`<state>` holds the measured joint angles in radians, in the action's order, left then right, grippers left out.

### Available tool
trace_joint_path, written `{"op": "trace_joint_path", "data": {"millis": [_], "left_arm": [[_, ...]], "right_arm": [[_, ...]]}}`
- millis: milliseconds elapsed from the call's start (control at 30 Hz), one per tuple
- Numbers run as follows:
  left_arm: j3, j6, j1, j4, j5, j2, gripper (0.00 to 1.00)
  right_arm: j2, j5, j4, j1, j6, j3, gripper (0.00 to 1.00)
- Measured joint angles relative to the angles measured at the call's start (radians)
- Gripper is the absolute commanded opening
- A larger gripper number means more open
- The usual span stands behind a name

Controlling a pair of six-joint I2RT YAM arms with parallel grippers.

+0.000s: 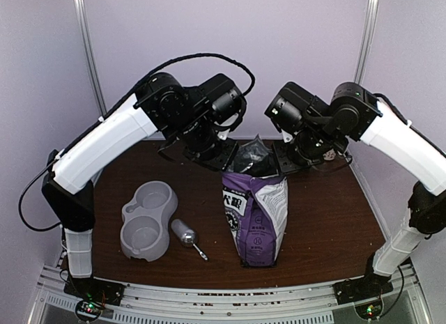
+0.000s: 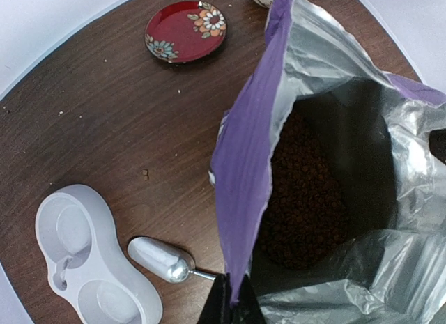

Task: Serve the pet food
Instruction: Adjust the pet food bag at the center of the board.

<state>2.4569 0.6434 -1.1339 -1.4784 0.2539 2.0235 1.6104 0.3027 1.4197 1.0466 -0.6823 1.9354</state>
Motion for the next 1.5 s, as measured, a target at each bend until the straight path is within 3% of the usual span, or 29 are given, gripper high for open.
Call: {"op": "trace_joint_path", "data": {"millis": [133, 200, 233, 267, 400, 600, 733, 967, 1500], "left_arm": [[-0.006, -0.002, 0.0, -0.003, 0.004, -0.001, 0.0], [-0.024, -0.002, 0.0, 0.005, 0.004, -0.008, 0.0], [-0.044, -0.002, 0.0, 0.02, 0.0, -0.018, 0.0], [-0.061, -0.003, 0.0, 0.032, -0.001, -0.028, 0.01], [-0.2, -0.031, 0.011, 0.117, -0.037, -0.11, 0.02], [-0.37, -0.055, 0.024, 0.258, -0.111, -0.214, 0.02], [-0.396, -0.062, 0.024, 0.291, -0.12, -0.226, 0.02], [-0.411, -0.077, 0.025, 0.317, -0.122, -0.231, 0.02], [-0.473, -0.085, 0.025, 0.395, -0.119, -0.259, 0.01]], "right_arm": [[-0.019, 0.01, -0.026, -0.001, -0.005, -0.043, 0.01], [-0.048, 0.007, -0.05, -0.006, -0.011, -0.084, 0.15], [-0.066, 0.003, -0.069, -0.009, -0.013, -0.108, 0.27], [-0.085, 0.0, -0.087, -0.012, -0.012, -0.134, 0.46], [-0.199, -0.019, -0.175, -0.032, 0.021, -0.248, 0.68], [-0.288, -0.055, -0.251, -0.053, 0.094, -0.294, 0.88], [-0.28, -0.077, -0.278, -0.077, 0.17, -0.285, 0.91], [-0.217, -0.142, -0.304, -0.132, 0.3, -0.221, 0.86], [-0.149, -0.262, -0.378, -0.222, 0.404, -0.237, 0.15]]}}
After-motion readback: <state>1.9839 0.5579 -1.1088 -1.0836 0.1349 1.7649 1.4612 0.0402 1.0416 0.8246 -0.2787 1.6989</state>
